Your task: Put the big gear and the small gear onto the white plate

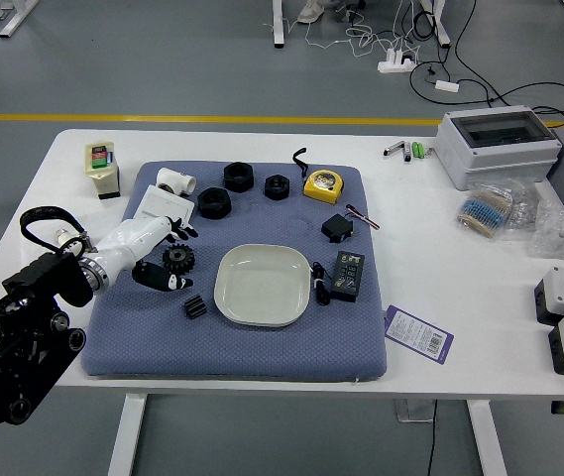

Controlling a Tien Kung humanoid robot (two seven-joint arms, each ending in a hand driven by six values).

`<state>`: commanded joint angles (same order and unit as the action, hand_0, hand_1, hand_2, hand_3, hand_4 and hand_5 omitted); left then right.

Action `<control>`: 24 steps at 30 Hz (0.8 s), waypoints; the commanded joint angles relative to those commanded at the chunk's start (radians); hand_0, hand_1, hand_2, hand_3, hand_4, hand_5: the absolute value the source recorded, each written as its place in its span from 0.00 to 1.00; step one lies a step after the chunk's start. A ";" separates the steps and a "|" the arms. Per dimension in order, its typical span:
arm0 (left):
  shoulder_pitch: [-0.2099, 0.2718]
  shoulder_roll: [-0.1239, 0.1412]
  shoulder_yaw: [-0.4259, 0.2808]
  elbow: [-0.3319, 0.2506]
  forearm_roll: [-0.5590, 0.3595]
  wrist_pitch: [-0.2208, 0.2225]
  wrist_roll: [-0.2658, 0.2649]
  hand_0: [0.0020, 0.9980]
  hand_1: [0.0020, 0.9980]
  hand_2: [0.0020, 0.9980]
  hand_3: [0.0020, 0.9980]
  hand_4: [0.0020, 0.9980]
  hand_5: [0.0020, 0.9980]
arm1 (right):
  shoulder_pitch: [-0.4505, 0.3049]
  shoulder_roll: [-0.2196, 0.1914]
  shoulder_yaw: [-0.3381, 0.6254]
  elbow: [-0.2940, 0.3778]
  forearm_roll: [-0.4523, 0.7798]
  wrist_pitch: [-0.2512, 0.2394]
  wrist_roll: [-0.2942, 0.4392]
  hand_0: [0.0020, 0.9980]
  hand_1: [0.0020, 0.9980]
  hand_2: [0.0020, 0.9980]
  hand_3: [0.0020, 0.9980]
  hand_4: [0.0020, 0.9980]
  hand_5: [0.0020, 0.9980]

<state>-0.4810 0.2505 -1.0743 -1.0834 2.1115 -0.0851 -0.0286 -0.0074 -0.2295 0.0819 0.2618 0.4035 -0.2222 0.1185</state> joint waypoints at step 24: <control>-0.080 -0.017 0.045 0.123 0.015 0.014 -0.003 0.62 0.68 0.72 0.66 0.85 0.17 | 0.014 -0.003 0.006 0.001 -0.002 0.000 -0.002 0.63 0.64 0.74 0.55 0.75 0.70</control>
<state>-0.5614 0.2339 -1.0296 -0.9606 2.1263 -0.0706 -0.0316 0.0067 -0.2323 0.0880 0.2631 0.4014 -0.2220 0.1168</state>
